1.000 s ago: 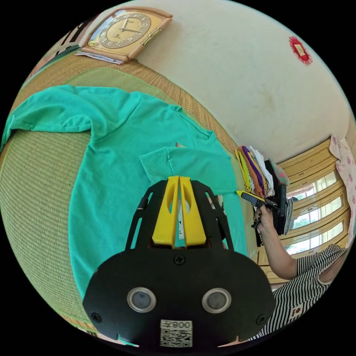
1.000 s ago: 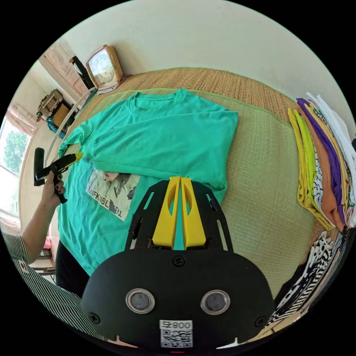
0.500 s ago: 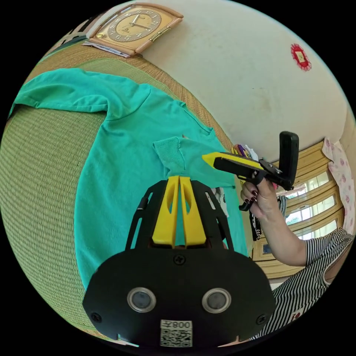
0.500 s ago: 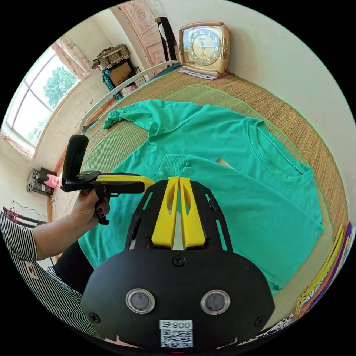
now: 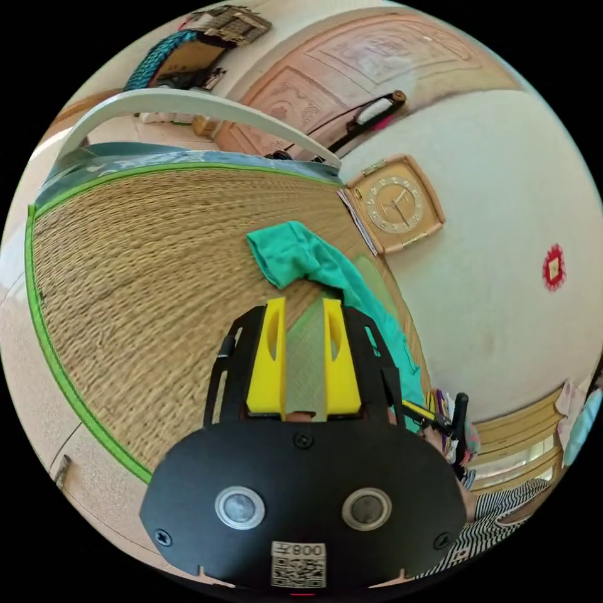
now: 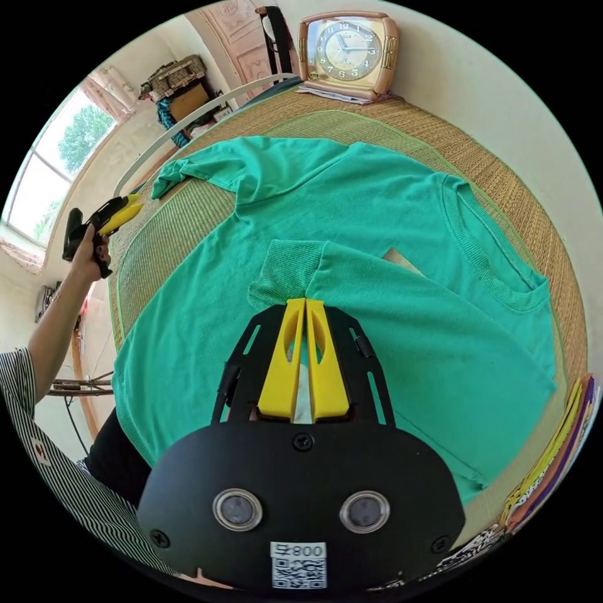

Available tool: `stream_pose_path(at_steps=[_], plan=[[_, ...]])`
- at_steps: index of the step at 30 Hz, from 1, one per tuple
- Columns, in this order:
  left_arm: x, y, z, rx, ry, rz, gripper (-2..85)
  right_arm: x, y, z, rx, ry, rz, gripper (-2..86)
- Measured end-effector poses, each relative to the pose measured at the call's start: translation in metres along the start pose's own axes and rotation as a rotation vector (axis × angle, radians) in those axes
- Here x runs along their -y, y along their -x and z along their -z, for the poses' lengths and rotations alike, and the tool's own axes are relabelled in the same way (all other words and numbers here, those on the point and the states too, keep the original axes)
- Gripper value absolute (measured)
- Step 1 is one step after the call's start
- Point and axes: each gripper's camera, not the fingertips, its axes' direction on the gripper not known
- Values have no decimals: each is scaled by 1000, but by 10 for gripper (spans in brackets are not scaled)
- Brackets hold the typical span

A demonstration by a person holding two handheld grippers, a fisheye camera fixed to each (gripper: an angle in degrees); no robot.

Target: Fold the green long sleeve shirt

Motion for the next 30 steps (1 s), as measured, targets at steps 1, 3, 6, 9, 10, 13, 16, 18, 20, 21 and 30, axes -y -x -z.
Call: stream_pose_path(at_steps=[1,3,6,9,10,13,16,18,20,21,30], plan=[[8,12,2,-14,7,35,91,0,0,0,-2,0,-4,2],[17,27,-2,-28,51,75,88,2,1,-2,-3,0,-19,3],[24,37,-8,-100,80,107,60,2,0,-3,-5,0,-24,3],[24,32,-2,-179,37,98,29,2,-1,-5,-9,4,-22,3],[23,24,3,-192,22,67,25,2,-2,-5,-8,4,-23,3],[23,-12,15,-197,16,-66,18,-2,-7,-6,3,-4,-31,3],[22,-71,27,-197,8,-253,15,-8,-15,-6,26,-13,-42,3],[20,-112,33,-213,13,-372,13,-12,-28,-3,85,-6,-80,3],[16,-157,37,-223,30,-500,12,-19,-41,2,124,-16,-121,4],[11,-188,37,-240,58,-584,12,-27,-49,10,134,-45,-144,5],[-85,-376,-7,-309,310,-1038,12,-101,-85,107,350,-410,-169,50]])
